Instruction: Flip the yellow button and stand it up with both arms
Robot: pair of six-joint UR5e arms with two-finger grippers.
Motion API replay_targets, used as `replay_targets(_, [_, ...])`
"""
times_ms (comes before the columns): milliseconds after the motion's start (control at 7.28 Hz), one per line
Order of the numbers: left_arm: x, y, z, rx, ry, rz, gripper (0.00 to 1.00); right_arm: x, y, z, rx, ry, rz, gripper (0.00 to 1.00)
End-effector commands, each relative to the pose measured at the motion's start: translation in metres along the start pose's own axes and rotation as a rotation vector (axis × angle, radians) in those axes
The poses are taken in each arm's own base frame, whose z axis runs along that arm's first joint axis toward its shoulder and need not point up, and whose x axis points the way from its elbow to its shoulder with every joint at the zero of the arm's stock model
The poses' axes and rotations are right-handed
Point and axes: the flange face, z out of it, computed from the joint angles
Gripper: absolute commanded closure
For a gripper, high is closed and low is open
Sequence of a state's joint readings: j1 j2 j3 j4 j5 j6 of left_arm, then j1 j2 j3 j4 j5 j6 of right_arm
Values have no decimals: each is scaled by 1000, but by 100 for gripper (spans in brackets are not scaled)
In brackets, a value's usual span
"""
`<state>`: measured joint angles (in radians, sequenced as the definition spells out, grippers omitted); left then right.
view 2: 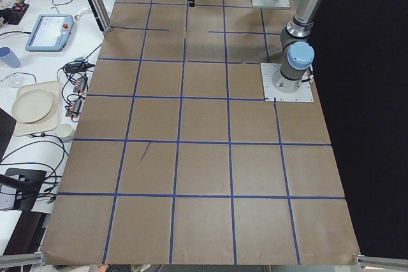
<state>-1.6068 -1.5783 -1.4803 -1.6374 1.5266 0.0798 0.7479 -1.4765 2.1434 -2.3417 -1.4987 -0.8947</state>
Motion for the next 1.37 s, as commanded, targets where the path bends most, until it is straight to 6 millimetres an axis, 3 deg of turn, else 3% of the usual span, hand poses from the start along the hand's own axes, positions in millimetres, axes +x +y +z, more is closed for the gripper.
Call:
replay_targets(0, [-1, -2, -2, 5, -2, -5, 0, -26, -5, -62, -32, -11, 99, 0])
replay_targets(137, [0, -3, -1, 3, -2, -10, 0, -57, -20, -99, -49, -28, 133, 0])
replay_targets(412, [-1, -3, -1, 1, -7, -8, 0, -134, -43, -141, -103, -67, 199, 0])
replay_targets(687, [-2, -5, -3, 9, -11, -10, 0, -252, -36, -180, -111, -64, 260, 0])
replay_targets(824, [-2, -4, -4, 10, -13, -8, 0, -294, -36, -193, -98, -63, 213, 0])
replay_targets(962, [-2, -4, -5, 12, -11, -8, 0, -321, -50, -209, -71, -64, 179, 0])
replay_targets(1237, [-1, -3, -6, 13, -15, -5, 0, -347, -96, -240, -109, -69, 187, 0])
